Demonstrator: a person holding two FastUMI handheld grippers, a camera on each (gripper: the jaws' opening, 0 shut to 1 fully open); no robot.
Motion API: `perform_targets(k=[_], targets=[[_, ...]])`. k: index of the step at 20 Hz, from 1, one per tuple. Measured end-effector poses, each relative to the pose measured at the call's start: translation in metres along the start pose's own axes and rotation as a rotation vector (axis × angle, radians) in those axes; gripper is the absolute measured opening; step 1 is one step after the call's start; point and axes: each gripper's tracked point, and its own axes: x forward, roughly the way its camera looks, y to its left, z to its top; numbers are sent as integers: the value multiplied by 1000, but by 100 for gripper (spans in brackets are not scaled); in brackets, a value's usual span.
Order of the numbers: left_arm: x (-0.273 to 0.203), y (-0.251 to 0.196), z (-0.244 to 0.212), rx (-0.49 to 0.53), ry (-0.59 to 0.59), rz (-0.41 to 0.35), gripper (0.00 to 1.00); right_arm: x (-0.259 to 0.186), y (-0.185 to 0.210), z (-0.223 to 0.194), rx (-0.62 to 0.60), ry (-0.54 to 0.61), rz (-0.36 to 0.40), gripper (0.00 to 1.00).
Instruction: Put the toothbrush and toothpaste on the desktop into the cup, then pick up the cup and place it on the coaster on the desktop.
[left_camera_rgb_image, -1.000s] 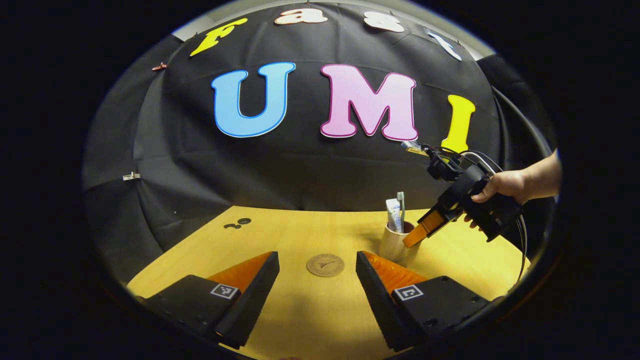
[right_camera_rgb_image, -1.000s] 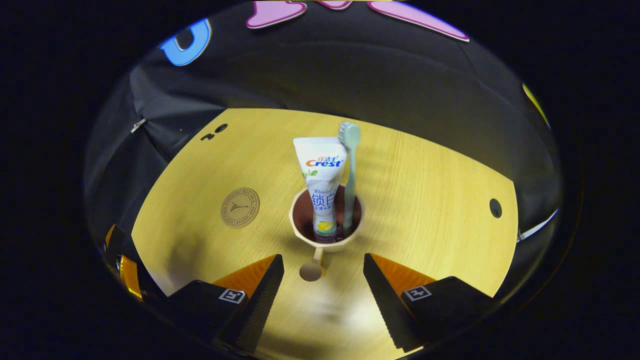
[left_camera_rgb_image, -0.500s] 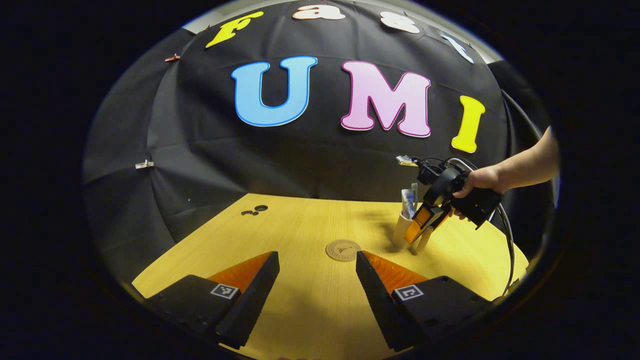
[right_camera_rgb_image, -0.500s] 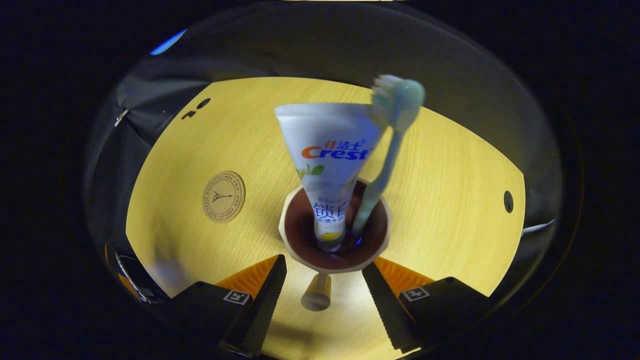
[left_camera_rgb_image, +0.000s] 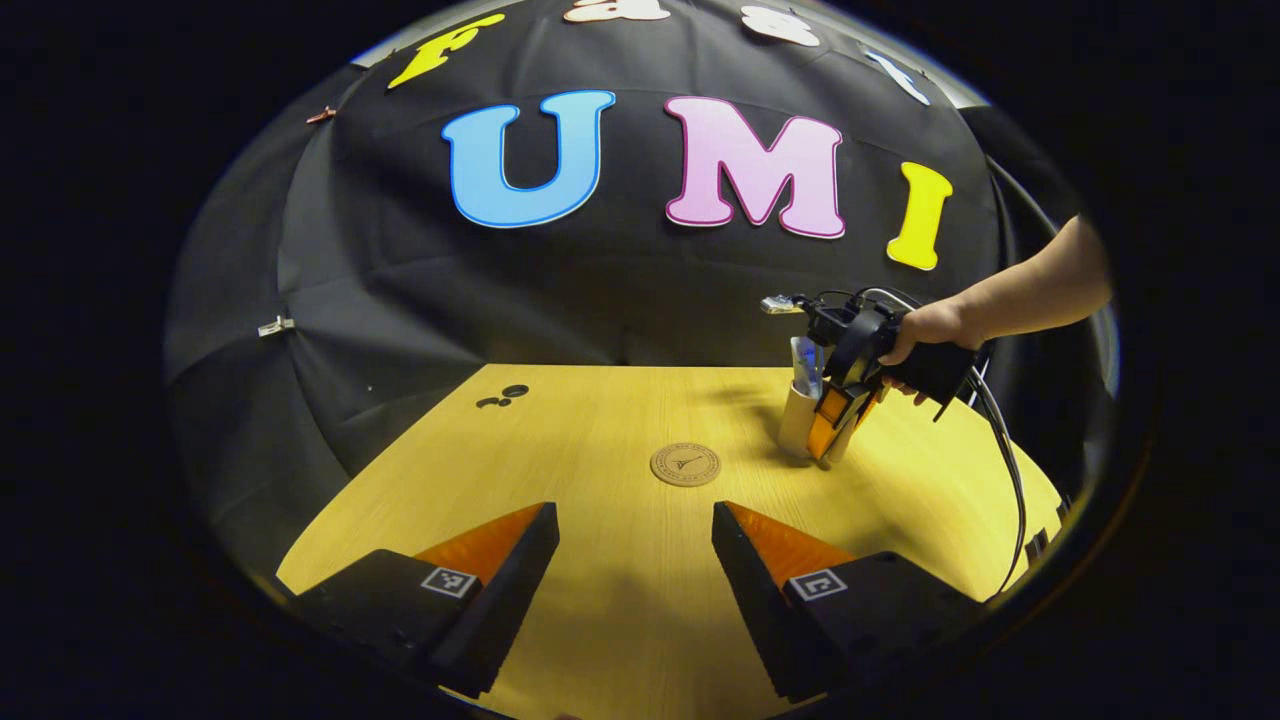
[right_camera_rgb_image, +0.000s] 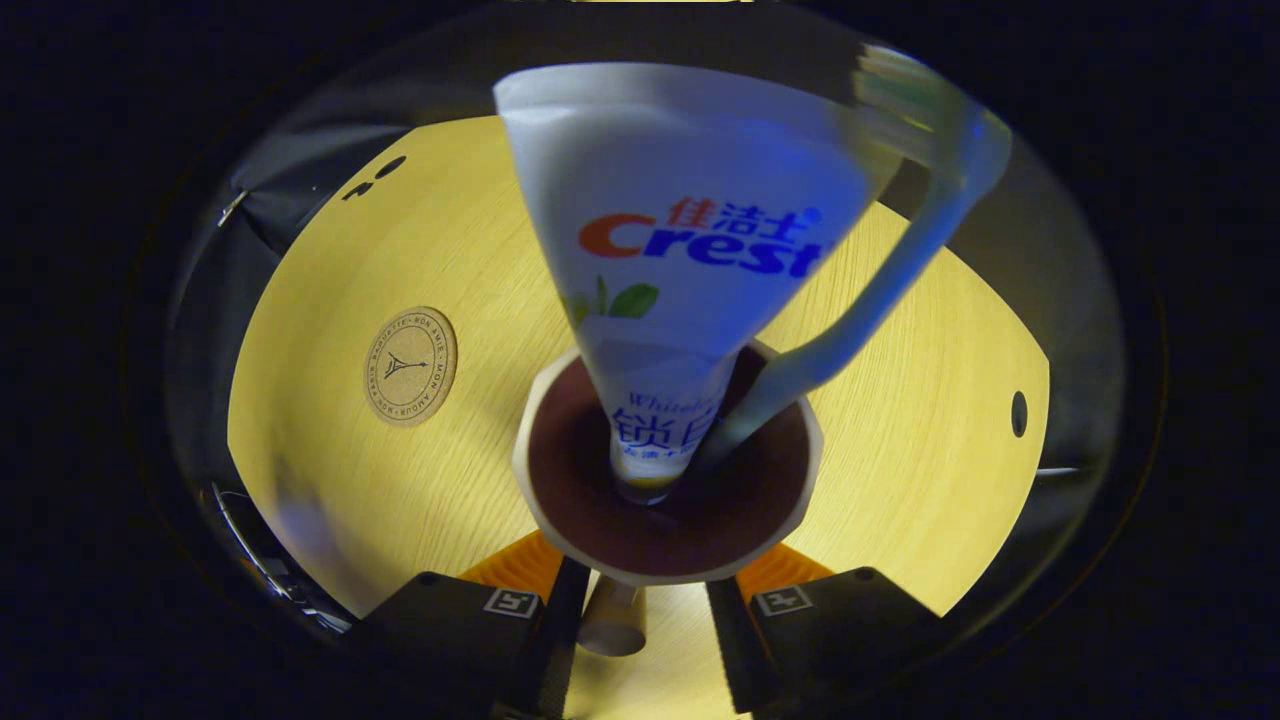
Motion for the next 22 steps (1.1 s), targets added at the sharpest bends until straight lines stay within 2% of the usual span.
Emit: perform_targets(k=[2,3,5,6,7,8,9,11,12,13,14,18,20,22], targets=[[2,-4,-2,3,8,-5,98,3,2,-1,-3,6,1,59],[2,-6,-2,1,12,-9,98,4,2,0,-4,5,-1,43],[6,-9,-5,-5,20,-14,98,5,5,1,7,6,16,28],[7,-11,-7,-4,24,-16,98,6,6,1,7,6,19,33],[7,-11,-7,-2,27,-17,98,6,6,1,5,5,21,33],[6,-11,-8,2,29,-16,98,5,6,0,4,6,22,27],[7,-11,-9,4,30,-15,98,5,6,0,6,5,20,33],[6,-11,-10,6,33,-13,98,3,4,4,-14,-20,6,33],[6,-11,-12,7,36,-13,98,3,2,6,-33,-32,-6,32],[7,-11,-12,7,37,-11,98,3,3,7,-43,-37,-10,25],[6,-11,-13,6,40,-12,98,-1,6,6,-51,-36,-6,30],[4,-11,-20,3,48,-9,98,-15,20,21,-75,-102,2,31],[2,-10,-22,8,51,-8,98,-21,35,27,-49,-109,35,30],[-1,-7,-24,7,52,-7,98,-23,47,30,-81,-118,33,30]])
